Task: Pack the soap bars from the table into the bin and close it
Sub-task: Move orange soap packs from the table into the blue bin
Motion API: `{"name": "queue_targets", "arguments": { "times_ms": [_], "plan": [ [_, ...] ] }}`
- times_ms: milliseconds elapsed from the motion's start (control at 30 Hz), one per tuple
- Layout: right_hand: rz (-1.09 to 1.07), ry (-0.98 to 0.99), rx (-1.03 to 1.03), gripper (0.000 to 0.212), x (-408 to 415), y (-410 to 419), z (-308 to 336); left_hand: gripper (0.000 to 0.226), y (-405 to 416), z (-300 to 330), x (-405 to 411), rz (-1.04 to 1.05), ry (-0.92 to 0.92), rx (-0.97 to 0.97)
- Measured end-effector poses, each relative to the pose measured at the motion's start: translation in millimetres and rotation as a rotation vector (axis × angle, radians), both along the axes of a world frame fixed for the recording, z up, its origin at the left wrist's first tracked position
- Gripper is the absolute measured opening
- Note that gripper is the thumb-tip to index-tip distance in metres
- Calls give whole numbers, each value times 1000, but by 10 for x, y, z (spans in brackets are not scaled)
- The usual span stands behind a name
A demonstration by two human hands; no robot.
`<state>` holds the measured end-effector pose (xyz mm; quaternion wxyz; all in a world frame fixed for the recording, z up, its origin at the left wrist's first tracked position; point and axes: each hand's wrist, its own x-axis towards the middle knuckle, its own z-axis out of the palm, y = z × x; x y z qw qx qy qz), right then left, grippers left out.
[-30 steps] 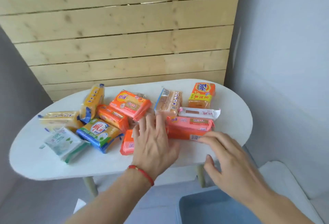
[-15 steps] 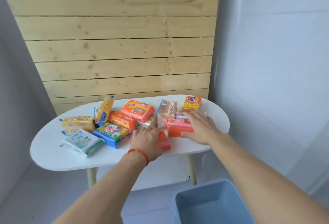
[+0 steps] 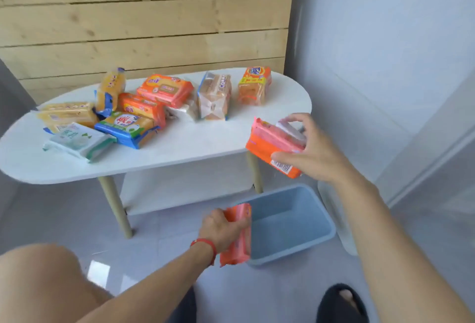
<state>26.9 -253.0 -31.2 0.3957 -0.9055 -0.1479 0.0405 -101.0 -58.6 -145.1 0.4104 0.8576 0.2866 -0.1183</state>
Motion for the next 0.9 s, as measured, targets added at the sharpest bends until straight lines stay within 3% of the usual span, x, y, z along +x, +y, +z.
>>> {"name": "queue_targets", "arguments": {
  "times_ms": [100,200,367,567,667,767,900],
  "plan": [
    [-155,300,278,68,-253,-425,-528,64,-131,-345,43,72,105,-65],
    [-264,427,182,61,-450,-472,-1151,76,-267,-558,154,67,166,-57],
    [-402,568,53,42,-736,-228,-1858,71,-402,-754,316,98,194,-92],
    [-417,793,39,49,-878,-200,-2118,84,-305,-786,144,10,290,42],
    [-392,1006,189,45,-1067,-230,-2243,89,-212,-871,-112,-34,323,163],
    [-347,1068,276,34,-1254,-209,-2280,88,-164,-889,-298,-46,345,187],
    [-325,1056,433,26,-1374,-139,-2227,84,-124,-760,-397,-15,147,238]
  ]
}}
